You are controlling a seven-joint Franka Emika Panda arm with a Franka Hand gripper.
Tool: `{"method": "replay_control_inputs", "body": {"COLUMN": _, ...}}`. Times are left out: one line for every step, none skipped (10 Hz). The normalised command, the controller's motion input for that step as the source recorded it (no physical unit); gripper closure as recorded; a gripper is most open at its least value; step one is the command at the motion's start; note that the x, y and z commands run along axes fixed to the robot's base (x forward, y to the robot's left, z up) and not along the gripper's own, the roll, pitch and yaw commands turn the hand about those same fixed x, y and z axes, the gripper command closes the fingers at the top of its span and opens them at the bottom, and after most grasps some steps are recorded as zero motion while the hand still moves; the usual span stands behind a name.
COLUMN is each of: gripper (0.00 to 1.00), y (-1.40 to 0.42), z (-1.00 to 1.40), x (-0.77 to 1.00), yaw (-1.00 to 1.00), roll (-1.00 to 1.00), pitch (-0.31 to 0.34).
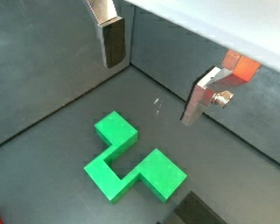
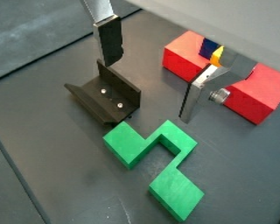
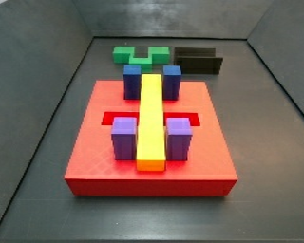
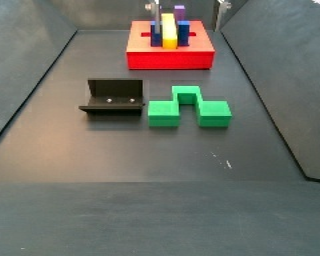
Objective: Pick up the green object. Move up. Place the green object on the fixture. Regrasp the green object. Move to above the board. Insert the green object.
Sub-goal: Pick up the green object.
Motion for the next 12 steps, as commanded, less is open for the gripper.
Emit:
{"method": "replay_control_inputs", "body": {"gripper": 0.00, "y": -0.72, "z": -0.27, "x": -0.15, "yaw": 0.18, "roll": 0.22, "pitch": -0.116}}
{"method": "replay_control_inputs", "body": {"gripper": 0.00, "y": -0.78, "z": -0.32, "x": -0.19, "yaw": 0.21, "roll": 0.25, "pitch": -0.139}}
{"method": "replay_control_inputs", "body": {"gripper": 0.00, "y": -0.75, "z": -0.32, "x": -0.17, "yaw": 0.23, "roll": 0.26, "pitch": -0.146}}
{"method": "replay_control_inputs", "body": {"gripper": 0.00, "y": -0.53, "z": -0.31, "x": -0.04, "yaw": 0.22, "roll": 0.21, "pitch": -0.129}}
{"method": "replay_control_inputs", "body": {"gripper": 0.00, "y": -0.23, "z": -0.31, "x": 0.00, "yaw": 0.07, "roll": 0.12, "pitch": -0.106}}
{"method": "replay_control_inputs", "body": {"gripper": 0.00, "y": -0.05, "z": -0.39, "x": -0.01, "yaw": 0.01, "roll": 0.01, "pitch": -0.103}}
{"method": "replay_control_inputs", "body": {"gripper": 0.00, "y": -0.08, "z": -0.73, "x": 0.00, "yaw": 0.01, "roll": 0.00, "pitch": -0.207}}
{"method": "replay_control_inputs", "body": {"gripper": 0.00, "y": -0.05, "z": -0.73, "x": 0.00, "yaw": 0.01, "roll": -0.02, "pitch": -0.239}}
{"method": "replay_control_inputs", "body": {"gripper": 0.00, "y": -0.04, "z": -0.61, "x": 0.00, "yaw": 0.01, "roll": -0.05, "pitch": -0.209}}
{"method": "replay_control_inputs", "body": {"gripper": 0.00, "y": -0.01, "z": -0.54, "x": 0.09, "yaw": 0.00, "roll": -0.08, "pitch": -0.136}}
{"method": "replay_control_inputs", "body": {"gripper": 0.00, "y": 0.00, "z": -0.45, "x": 0.16, "yaw": 0.00, "roll": -0.05, "pitch": -0.059}}
{"method": "replay_control_inputs", "body": {"gripper": 0.00, "y": 0.00, "z": -0.33, "x": 0.11, "yaw": -0.03, "roll": -0.08, "pitch": -0.017}}
